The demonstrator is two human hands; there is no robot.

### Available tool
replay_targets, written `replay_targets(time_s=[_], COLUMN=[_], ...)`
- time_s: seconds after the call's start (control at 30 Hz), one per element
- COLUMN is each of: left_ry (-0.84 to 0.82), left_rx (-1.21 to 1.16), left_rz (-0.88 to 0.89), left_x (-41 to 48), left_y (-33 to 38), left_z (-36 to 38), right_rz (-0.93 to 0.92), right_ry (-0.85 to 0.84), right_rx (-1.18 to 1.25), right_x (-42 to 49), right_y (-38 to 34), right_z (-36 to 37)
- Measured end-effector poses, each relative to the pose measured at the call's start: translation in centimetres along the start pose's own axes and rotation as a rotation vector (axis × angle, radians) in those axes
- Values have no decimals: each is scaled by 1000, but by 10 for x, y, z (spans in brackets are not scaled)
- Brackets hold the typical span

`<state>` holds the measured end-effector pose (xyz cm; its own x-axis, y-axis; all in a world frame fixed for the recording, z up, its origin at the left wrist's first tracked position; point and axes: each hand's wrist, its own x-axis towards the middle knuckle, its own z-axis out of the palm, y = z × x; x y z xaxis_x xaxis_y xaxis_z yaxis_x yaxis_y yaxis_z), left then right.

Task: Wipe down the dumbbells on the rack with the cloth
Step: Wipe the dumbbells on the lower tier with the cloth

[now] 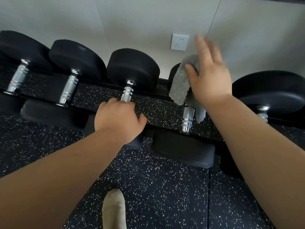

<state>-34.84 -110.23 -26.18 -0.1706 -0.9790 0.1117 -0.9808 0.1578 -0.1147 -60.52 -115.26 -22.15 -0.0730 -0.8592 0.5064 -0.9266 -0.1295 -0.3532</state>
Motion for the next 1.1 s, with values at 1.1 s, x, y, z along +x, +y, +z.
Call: replay_targets(time_s=[1.1], left_ry=[-1], left_rx=[-130], left_rz=[-29], left_x=[-3], left_y=[4], left_z=[-9], right_rz=[294], right_ry=[-579], right_rx=[56], right_x=[-139], right_y=[-42], right_z=[-71])
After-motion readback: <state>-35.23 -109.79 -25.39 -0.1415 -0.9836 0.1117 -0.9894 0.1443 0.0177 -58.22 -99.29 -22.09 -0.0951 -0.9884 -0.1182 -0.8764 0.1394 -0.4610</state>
